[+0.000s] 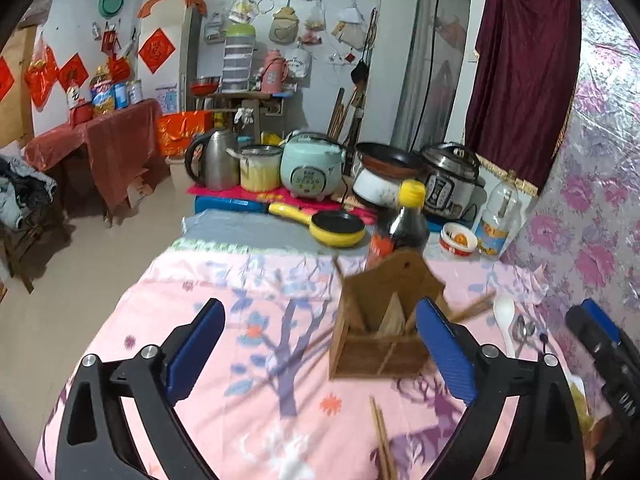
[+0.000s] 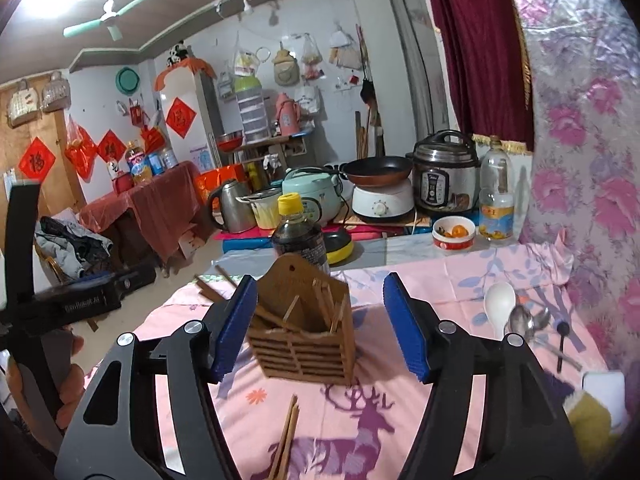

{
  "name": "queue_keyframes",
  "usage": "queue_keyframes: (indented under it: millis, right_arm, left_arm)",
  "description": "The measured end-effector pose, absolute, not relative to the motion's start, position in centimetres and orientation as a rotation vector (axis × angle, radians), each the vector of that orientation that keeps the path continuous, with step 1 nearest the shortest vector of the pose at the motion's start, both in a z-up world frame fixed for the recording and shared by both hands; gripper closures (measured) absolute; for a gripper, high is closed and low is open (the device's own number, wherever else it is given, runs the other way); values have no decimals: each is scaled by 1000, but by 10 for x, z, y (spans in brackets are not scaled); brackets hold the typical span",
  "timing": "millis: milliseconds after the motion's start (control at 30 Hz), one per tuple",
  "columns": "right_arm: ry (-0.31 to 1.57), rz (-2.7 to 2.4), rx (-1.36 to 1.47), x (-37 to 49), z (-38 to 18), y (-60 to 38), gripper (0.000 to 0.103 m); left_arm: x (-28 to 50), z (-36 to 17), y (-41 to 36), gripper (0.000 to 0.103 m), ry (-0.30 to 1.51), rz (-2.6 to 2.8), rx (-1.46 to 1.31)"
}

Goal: Organize utensils
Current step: 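Bring both open tools back to the remaining chopsticks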

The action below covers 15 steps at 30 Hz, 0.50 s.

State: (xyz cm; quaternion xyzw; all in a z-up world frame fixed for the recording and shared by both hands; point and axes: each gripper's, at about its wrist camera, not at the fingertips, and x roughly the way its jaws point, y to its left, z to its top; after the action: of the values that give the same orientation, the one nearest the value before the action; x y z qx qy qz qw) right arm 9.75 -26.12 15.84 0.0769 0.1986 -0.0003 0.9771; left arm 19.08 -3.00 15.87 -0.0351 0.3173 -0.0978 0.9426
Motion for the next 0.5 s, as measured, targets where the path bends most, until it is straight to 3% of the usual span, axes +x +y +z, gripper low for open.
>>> queue_keyframes:
  millis: [67,500]
  right_arm:
    - [399,-1,178,85,155,-262,20]
    - [573,8,257,21,63,-268,17]
  left_arm:
    - [177,149,-23,6,673,-202,-79]
    - [109,31,-1,6,889,-204,-124]
